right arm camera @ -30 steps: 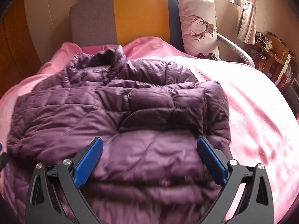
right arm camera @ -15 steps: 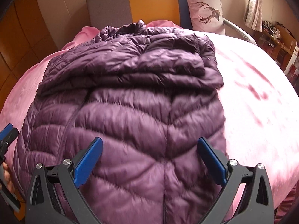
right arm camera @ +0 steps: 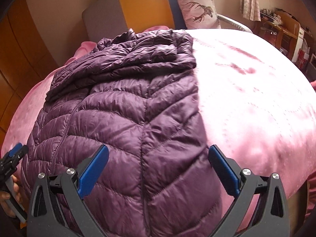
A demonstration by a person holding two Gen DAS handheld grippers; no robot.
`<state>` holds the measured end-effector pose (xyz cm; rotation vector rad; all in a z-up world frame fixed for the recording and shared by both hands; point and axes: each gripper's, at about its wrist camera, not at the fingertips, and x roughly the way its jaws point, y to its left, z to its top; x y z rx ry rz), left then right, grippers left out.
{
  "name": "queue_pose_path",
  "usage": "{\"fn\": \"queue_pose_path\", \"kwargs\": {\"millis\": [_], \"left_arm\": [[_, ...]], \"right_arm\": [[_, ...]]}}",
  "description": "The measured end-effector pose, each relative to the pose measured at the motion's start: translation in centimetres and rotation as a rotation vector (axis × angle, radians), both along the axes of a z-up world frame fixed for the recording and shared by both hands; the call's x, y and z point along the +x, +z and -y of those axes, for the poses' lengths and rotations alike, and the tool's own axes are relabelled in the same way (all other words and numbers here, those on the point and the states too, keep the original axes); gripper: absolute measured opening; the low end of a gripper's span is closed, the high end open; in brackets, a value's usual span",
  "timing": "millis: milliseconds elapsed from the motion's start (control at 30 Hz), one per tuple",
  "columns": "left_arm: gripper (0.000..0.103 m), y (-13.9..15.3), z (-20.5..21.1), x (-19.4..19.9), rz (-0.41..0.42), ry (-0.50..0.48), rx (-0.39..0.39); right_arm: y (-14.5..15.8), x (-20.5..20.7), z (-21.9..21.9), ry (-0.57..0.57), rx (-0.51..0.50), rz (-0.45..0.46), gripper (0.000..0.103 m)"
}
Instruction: Fold large clothes
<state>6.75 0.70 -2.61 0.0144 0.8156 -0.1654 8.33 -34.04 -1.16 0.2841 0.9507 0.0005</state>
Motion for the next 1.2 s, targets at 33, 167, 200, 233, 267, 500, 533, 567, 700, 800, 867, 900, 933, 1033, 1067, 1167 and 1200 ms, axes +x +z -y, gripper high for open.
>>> {"fn": "queue_pose_path", "kwargs": {"millis": [33,167,200,233,267,500,533,567,700,800,867,900,933,1033,1067,1167,1200], "left_arm": [[0.09,-0.2,-0.2,-0.3,-0.008,0.0,-0.001],[0.09,-0.9,-1.4,-1.5,-0.048,-0.009,-0.031],[0.09,-1.1,-1.7,-1.9,-0.062,-0.015,-0.042],[0.09,-1.4,-2.2,-2.3,-0.078,-0.024,-0.059],[0.09,-1.8,-2.9,-2.9,-0.107,-0.04,-0.093],[0.077,-3.7,-5.2,-6.0,-0.21,-0.104,-0.259],[0.075,-3.8,-5.2,-6.1,-0.214,-0.105,-0.276],[0.071,-3.9,-5.2,-6.0,-0.22,-0.107,-0.283],[0.018,-3.5,-4.9,-6.3,-0.232,-0.167,-0.272],[0.007,-2.3,-5.6,-6.6,-0.23,-0.194,-0.311],[0.007,-1.0,-6.8,-6.6,-0.218,-0.208,-0.382],[0.006,-0.4,-7.3,-6.6,-0.211,-0.213,-0.407],[0.007,0.3,-7.8,-6.6,-0.2,-0.218,-0.429],[0.006,2.4,-9.2,-6.0,-0.17,-0.232,-0.537],[0.006,2.9,-9.4,-5.7,-0.161,-0.236,-0.561],[0.006,4.4,-9.6,-4.0,-0.131,-0.249,-0.635],[0.006,4.8,-9.6,-3.1,-0.126,-0.249,-0.666]], "right_arm": [[-0.1,-0.2,0.4,-0.002,0.006,-0.005,0.101],[-0.8,-1.5,1.8,-0.005,0.045,-0.035,0.101],[-1.0,-1.9,2.1,0.003,0.068,-0.044,0.101],[-1.3,-2.4,2.4,0.013,0.089,-0.051,0.101],[-1.6,-3.0,2.6,0.022,0.107,-0.061,0.101],[-3.4,-7.8,2.0,0.125,0.212,-0.112,0.081],[-3.5,-8.2,1.9,0.132,0.207,-0.109,0.074],[-3.5,-8.4,1.6,0.142,0.202,-0.107,0.07],[-2.6,-9.0,0.1,0.242,0.172,-0.124,0.031],[-1.1,-9.8,-0.5,0.296,0.18,-0.104,0.019],[0.4,-10.2,-0.7,0.324,0.205,-0.075,0.016],[1.4,-10.3,-0.5,0.333,0.225,-0.052,0.011],[2.3,-10.3,-0.2,0.338,0.244,-0.031,0.01],[5.0,-10.2,0.7,0.334,0.298,0.045,0.01],[5.8,-9.8,1.2,0.327,0.318,0.072,0.009],[7.5,-7.7,2.6,0.295,0.389,0.138,0.009],[7.8,-6.9,2.9,0.282,0.402,0.151,0.009]]}}
